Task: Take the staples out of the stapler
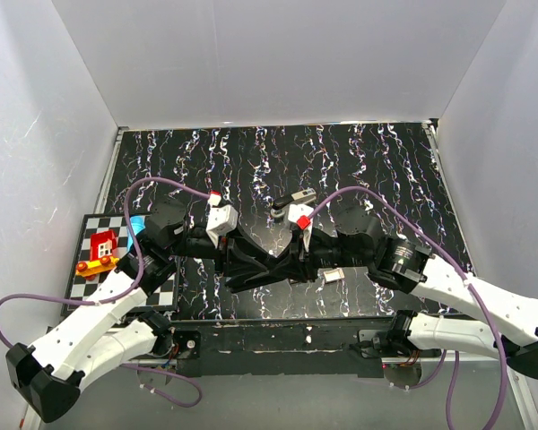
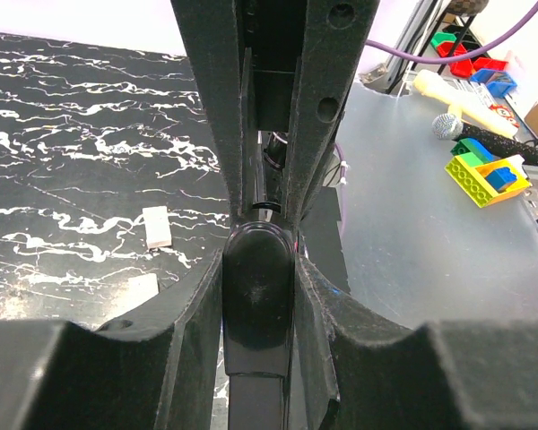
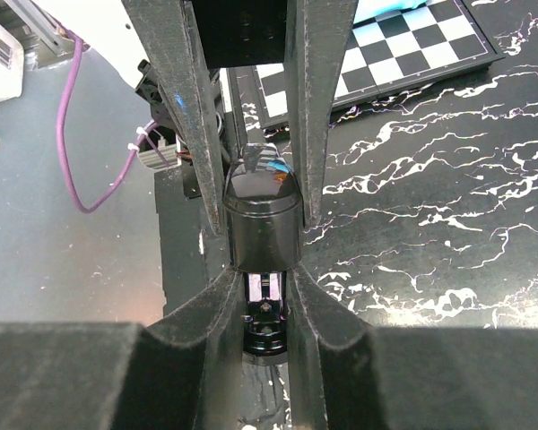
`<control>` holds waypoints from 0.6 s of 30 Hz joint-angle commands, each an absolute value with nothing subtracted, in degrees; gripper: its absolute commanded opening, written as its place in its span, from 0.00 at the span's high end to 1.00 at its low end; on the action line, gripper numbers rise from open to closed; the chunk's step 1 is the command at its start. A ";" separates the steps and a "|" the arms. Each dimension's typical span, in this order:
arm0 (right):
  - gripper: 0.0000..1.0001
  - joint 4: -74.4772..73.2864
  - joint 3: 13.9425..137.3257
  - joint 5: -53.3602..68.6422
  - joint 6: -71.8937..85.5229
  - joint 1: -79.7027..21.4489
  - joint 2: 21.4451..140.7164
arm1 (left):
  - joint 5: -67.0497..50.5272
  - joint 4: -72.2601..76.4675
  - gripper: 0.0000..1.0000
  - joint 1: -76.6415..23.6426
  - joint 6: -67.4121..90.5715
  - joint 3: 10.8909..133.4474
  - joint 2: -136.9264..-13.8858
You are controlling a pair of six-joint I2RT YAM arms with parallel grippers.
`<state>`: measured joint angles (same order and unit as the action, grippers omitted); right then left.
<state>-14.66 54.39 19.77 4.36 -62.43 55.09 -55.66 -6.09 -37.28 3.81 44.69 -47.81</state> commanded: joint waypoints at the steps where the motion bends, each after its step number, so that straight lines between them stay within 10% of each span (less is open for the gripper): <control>1: 0.99 -27.69 50.01 21.97 6.94 -62.67 54.41 | -49.84 2.19 1.00 -35.68 3.78 46.85 -43.16; 18: 0.99 -21.71 43.95 22.76 12.30 -64.69 53.96 | -45.97 2.11 1.00 -35.60 3.17 46.41 -41.40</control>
